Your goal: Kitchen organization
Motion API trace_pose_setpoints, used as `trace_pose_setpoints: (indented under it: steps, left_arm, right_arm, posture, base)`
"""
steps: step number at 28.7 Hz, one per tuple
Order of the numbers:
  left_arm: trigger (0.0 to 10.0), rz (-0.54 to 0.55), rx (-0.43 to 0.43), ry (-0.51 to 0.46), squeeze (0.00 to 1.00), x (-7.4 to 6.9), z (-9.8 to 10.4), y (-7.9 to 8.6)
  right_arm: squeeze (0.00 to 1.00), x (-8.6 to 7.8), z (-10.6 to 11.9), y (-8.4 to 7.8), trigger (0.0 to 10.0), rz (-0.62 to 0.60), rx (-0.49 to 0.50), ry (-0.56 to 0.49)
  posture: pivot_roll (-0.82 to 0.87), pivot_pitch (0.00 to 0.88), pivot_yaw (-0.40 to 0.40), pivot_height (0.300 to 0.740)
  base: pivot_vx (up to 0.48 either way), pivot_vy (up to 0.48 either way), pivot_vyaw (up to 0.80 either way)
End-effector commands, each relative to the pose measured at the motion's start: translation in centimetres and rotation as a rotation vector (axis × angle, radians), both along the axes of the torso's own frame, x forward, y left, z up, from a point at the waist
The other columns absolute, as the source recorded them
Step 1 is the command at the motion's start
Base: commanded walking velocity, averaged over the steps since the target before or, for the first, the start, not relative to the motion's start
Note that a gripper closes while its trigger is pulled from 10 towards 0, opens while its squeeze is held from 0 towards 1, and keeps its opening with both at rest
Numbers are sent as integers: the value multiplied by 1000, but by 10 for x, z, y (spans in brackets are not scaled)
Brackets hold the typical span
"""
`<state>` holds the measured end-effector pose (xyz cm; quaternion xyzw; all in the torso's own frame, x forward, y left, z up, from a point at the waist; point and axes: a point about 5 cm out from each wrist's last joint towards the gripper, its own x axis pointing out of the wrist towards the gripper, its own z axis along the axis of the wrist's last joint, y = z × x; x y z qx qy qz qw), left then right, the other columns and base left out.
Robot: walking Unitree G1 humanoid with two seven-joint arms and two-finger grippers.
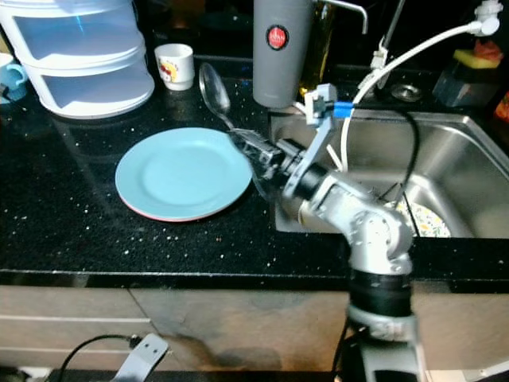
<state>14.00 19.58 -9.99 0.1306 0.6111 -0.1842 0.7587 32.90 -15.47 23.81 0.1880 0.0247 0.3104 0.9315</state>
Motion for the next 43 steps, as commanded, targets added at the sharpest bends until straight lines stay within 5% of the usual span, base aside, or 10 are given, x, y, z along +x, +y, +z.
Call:
trace_pose_setpoints:
  steps: [1, 7, 21, 22, 24, 30, 31, 33, 34, 43]
  left_arm:
    - [10000, -19, -44, 49, 0, -11, -5, -12]
    - [10000, -22, -43, 51, 0, -11, -5, -12]
    - [10000, -24, -43, 55, 0, -11, -5, -11]
    - [10000, -24, -44, 56, 0, -11, -5, -11]
    - [10000, -24, -45, 57, 0, -11, -5, -11]
    - [10000, -23, -47, 59, 0, -12, -5, -12]
    - [10000, -23, -47, 59, 0, -12, -5, -12]
    - [10000, -22, -47, 59, 0, -12, -5, -11]
    - [10000, -23, -47, 59, 0, -12, -5, -11]
    - [10000, -22, -45, 56, 0, -11, -4, -10]
  right_arm:
    - [0, 3, 5, -11, 10000, -66, -7, -24]
    - [0, 8, 5, -35, 10000, -199, -49, -13]
    - [0, 38, -36, -30, 10000, -434, -800, 2]
    - [941, 40, -38, -29, 10000, -434, -851, -5]
    - [1000, 42, -40, -28, 10000, -429, -885, -1]
    - [1000, 49, -26, -15, 10000, -431, -780, -75]
    - [247, 47, -10, -1, 10000, -365, -573, -115]
    - [247, 45, 2, 7, 10000, -316, -429, -148]
    - [0, 34, 20, 24, 10000, -160, -194, -209]
    - [0, -35, 22, 88, 10000, 531, -161, -376]
  posture:
    - [-48, 0, -57, 740]
    - [-54, 0, -49, 740]
    - [-37, 0, -48, 740]
    - [-36, 0, -49, 740]
    - [-36, 0, -49, 740]
    - [-32, 0, -52, 740]
    - [-33, 0, -51, 740]
    - [-36, 0, -50, 740]
    - [-36, 0, -49, 740]
    - [-27, 0, -52, 740]
  base:
    - [0, 0, -538]
    - [0, 0, -732]
    - [0, 0, 0]
    - [0, 0, 0]
    - [0, 0, 0]
    - [0, 0, 0]
    - [0, 0, 0]
    - [0, 0, 0]
    - [0, 0, 0]
    - [0, 0, 0]
